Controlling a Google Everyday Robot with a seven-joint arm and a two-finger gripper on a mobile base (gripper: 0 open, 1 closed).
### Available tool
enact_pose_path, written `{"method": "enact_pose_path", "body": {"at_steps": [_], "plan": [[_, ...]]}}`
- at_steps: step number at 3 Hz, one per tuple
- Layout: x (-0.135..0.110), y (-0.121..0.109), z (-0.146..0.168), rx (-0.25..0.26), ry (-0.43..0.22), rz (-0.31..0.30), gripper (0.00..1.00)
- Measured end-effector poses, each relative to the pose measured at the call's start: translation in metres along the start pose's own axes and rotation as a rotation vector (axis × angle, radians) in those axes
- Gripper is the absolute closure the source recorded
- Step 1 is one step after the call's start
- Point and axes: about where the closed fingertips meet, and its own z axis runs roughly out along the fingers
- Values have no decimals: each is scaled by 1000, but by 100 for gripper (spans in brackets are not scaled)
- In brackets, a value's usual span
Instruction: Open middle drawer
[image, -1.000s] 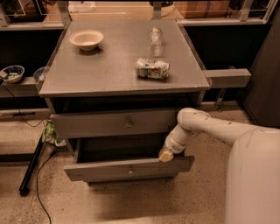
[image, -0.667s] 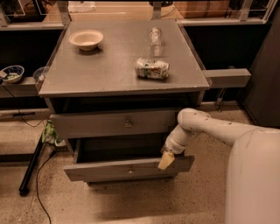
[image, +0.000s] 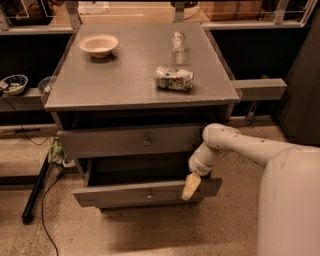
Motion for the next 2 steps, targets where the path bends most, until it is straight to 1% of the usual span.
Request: {"method": "enact_pose_path", "body": {"at_steps": [1,2], "plan": [[14,-17,19,-12,25,61,0],[29,-26,38,-45,27,105,0]]}}
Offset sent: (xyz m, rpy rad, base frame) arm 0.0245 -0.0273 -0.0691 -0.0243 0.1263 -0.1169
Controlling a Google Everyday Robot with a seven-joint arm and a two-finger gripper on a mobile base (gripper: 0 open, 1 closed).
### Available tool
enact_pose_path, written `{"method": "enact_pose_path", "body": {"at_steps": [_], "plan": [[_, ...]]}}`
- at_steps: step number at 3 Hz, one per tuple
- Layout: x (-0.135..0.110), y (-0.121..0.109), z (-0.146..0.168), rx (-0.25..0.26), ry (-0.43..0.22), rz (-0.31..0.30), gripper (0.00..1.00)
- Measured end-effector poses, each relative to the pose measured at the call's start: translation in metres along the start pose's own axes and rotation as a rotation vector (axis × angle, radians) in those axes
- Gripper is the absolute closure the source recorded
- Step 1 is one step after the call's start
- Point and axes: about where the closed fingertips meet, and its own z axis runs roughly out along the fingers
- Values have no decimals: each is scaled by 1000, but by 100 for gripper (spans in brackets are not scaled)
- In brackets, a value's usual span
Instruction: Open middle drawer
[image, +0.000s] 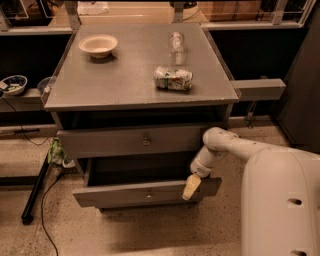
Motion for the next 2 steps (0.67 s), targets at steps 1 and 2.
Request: {"method": "enact_pose_path", "body": {"at_steps": [1,2], "plan": [[1,1,1,-4,-2,0,0],[20,22,4,-46,-32,18,0]]}}
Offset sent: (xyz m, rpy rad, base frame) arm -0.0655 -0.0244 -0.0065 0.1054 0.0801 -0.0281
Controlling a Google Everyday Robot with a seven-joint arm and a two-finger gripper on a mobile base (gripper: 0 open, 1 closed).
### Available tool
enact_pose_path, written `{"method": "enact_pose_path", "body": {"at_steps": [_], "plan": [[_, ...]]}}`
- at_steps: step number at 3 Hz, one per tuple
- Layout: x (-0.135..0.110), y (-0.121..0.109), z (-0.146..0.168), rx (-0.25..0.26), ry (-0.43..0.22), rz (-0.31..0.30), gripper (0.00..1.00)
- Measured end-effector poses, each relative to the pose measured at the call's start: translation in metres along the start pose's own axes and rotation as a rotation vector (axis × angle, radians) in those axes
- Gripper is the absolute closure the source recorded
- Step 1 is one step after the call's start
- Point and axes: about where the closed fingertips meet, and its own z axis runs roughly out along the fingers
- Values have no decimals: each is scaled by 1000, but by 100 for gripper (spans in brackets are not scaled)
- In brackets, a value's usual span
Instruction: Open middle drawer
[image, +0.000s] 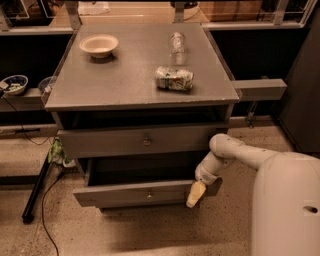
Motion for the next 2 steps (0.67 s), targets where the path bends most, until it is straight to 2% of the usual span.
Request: {"method": "enact_pose_path", "body": {"at_steps": [1,2], "plan": [[7,10,-3,-26,-17,2,0],[6,9,-4,-27,-17,2,0]]}}
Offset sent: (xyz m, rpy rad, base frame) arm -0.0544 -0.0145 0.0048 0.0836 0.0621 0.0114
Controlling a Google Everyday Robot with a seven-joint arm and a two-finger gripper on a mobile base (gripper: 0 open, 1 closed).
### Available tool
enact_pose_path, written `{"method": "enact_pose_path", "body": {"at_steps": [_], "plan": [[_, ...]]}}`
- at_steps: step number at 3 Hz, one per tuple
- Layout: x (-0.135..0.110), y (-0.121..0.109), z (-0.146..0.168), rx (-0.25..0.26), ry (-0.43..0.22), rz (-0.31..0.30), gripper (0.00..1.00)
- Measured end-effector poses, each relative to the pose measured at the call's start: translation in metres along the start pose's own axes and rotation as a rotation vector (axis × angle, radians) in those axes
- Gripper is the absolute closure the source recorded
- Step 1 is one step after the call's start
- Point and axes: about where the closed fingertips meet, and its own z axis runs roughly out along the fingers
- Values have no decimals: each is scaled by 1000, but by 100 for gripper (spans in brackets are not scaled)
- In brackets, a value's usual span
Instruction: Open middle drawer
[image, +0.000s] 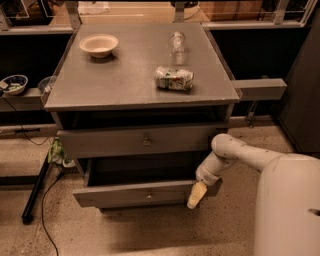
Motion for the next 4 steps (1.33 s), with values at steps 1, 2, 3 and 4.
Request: {"method": "enact_pose_path", "body": {"at_steps": [1,2,3,4], "plan": [[2,3,-1,-11,-5,-3,0],[2,2,-2,-11,-5,-3,0],[3,5,-3,-14,-7,-8,0],[4,24,-23,7,-46,-59,0]]}}
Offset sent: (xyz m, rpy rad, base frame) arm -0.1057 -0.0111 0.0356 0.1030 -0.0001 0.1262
